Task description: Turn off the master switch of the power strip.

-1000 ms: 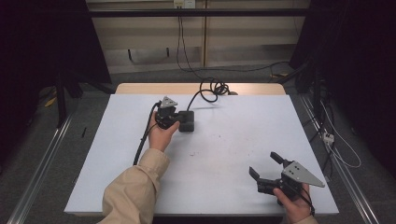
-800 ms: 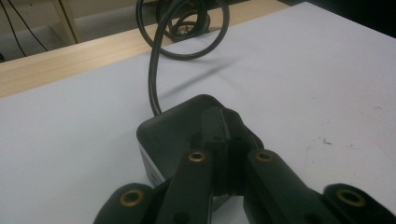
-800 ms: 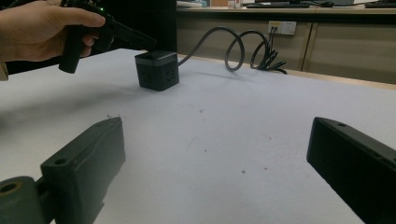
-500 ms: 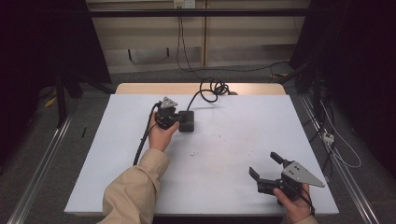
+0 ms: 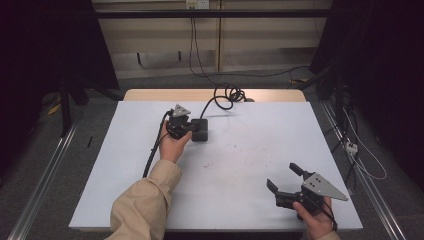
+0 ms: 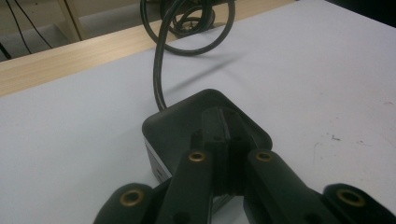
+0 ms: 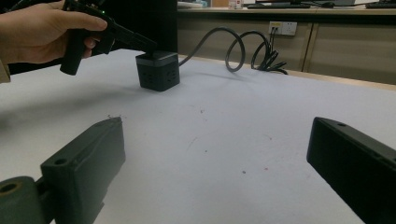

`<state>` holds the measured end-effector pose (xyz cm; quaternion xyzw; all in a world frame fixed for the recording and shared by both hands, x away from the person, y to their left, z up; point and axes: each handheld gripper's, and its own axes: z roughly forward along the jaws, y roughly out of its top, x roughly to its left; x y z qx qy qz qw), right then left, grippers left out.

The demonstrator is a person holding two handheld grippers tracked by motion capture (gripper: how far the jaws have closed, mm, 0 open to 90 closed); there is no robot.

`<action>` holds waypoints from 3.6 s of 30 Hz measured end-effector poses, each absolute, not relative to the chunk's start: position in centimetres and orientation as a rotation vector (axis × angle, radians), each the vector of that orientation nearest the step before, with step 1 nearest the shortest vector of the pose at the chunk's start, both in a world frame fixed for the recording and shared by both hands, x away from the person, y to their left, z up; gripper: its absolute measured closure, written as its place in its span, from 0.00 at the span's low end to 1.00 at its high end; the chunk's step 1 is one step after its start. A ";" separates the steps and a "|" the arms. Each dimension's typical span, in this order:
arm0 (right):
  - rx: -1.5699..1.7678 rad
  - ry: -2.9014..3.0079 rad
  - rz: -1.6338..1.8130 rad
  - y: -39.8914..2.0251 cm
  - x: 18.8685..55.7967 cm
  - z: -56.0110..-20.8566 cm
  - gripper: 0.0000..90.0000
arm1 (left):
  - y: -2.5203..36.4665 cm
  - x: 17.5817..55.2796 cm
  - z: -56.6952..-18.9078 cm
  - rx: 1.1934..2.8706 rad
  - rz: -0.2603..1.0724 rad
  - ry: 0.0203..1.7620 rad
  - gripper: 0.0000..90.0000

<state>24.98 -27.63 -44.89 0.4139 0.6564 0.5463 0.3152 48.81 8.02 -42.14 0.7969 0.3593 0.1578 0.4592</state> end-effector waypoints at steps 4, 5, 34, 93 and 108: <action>1.088 1.731 1.438 -27.6 25.0 -44.9 0.04 | 8.0 48.8 -42.2 1.955 0.384 0.889 1.00; 1.089 1.731 1.438 -27.6 25.0 -44.9 0.04 | 8.0 48.8 -42.2 1.955 0.384 0.889 1.00; 1.085 1.729 1.438 -27.6 24.9 -44.8 0.04 | 7.7 48.6 -42.1 1.976 0.422 0.885 1.00; 1.085 1.725 1.438 -27.6 24.9 -44.8 0.04 | 7.6 48.4 -42.0 1.941 0.408 0.925 1.00; 1.082 1.721 1.435 -27.7 25.0 -44.8 0.04 | 8.2 48.0 -41.5 1.894 0.381 0.946 0.91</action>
